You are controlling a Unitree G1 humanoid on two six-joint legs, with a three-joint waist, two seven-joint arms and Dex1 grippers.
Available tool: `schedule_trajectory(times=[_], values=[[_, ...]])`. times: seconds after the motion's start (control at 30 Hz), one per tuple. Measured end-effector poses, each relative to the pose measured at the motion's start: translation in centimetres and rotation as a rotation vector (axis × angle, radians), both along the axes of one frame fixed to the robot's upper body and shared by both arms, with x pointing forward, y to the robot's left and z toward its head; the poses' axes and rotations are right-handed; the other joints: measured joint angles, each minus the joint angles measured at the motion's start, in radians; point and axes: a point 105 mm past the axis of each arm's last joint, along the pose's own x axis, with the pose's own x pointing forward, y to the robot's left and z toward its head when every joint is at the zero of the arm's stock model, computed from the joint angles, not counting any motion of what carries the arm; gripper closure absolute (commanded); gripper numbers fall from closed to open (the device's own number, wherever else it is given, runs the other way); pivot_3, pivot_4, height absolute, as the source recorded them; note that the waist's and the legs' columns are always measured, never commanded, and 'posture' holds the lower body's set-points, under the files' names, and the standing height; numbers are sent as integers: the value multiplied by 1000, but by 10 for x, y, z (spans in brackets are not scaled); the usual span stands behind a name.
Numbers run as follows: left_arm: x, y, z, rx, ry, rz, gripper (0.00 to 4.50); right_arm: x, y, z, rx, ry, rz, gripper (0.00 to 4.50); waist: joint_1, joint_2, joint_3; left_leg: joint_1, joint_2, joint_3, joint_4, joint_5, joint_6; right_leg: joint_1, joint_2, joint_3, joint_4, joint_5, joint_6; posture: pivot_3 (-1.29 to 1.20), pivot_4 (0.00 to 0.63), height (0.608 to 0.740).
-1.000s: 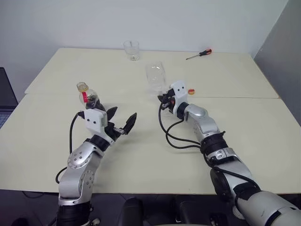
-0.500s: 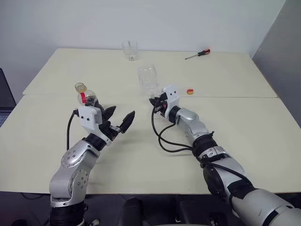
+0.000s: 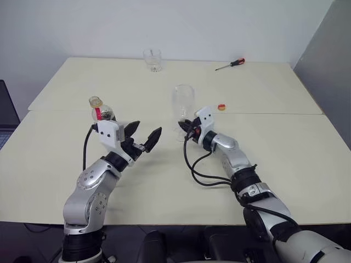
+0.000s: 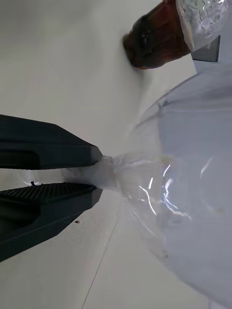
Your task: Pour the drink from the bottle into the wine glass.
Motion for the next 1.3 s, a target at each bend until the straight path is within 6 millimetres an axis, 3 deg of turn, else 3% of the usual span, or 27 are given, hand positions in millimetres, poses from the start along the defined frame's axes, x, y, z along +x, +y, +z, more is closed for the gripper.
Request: schedule_trajectory(times=[0.47, 0.57, 0.7, 0.9, 1.13, 1.3], values=[[4, -3, 0, 13, -6, -5, 0, -17, 9, -1, -125, -45, 109, 4365, -3, 0, 0, 1, 1, 0, -1, 0, 0, 0, 0, 0, 0, -1, 0, 0, 150, 740], [5, -3, -2, 12, 1, -3, 0, -18, 10, -5, -148, -43, 115, 3378, -3, 0, 0, 1, 1, 0, -1, 0, 0, 0, 0, 0, 0, -2, 3, 0, 150, 740], [7, -3, -1, 12, -2, -3, 0, -23, 8, -29, -192, 20, 124, 1972, -2, 0, 0, 0, 0, 0, -1, 0, 0, 0, 0, 0, -1, -2, 3, 0, 150, 740], [8, -2, -3, 13, 6, 0, 0, -23, 7, -31, -198, 26, 126, 24, -1, 0, 0, -1, 0, 0, -1, 0, 0, -1, 0, 0, -1, -2, 3, 0, 150, 740], [9, -2, -1, 18, -7, 2, 0, -24, -3, -24, -224, 0, 135, 24, 0, 0, 0, -1, 0, 0, -1, 0, 0, -1, 0, 0, -2, -3, 3, 0, 150, 740], [8, 1, 0, 22, -23, 16, 0, -33, -33, -14, -278, -31, 128, 24, 3, 0, 0, -2, 0, -1, -1, 0, 0, 0, 0, 0, -4, -3, 3, 0, 150, 740]])
